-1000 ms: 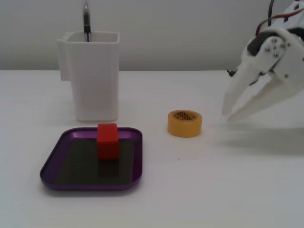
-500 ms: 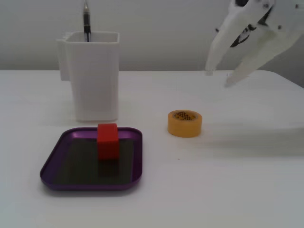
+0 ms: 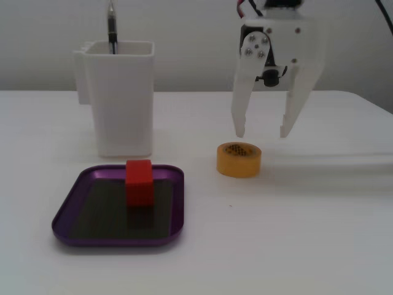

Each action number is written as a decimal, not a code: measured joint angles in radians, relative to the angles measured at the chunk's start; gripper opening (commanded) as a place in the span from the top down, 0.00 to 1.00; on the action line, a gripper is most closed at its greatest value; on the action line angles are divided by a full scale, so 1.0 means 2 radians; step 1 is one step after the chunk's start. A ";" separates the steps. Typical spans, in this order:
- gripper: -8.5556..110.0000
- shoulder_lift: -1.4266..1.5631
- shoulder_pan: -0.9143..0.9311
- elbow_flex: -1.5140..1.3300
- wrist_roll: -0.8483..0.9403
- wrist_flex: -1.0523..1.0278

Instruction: Grab up the yellow tape and put it in the box.

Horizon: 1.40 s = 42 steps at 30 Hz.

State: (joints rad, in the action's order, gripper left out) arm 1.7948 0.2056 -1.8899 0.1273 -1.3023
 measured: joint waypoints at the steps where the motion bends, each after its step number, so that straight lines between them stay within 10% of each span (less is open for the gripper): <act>1: 0.78 -0.004 0.008 0.001 0.000 0.000; 23: 0.78 -0.014 0.020 -0.100 0.012 0.121; 29: 0.94 -0.014 0.018 -0.110 0.012 0.140; 42: 0.93 0.068 -0.067 -0.014 0.010 0.015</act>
State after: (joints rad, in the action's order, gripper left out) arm 1.9313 0.0706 -1.9175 0.1473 -1.2717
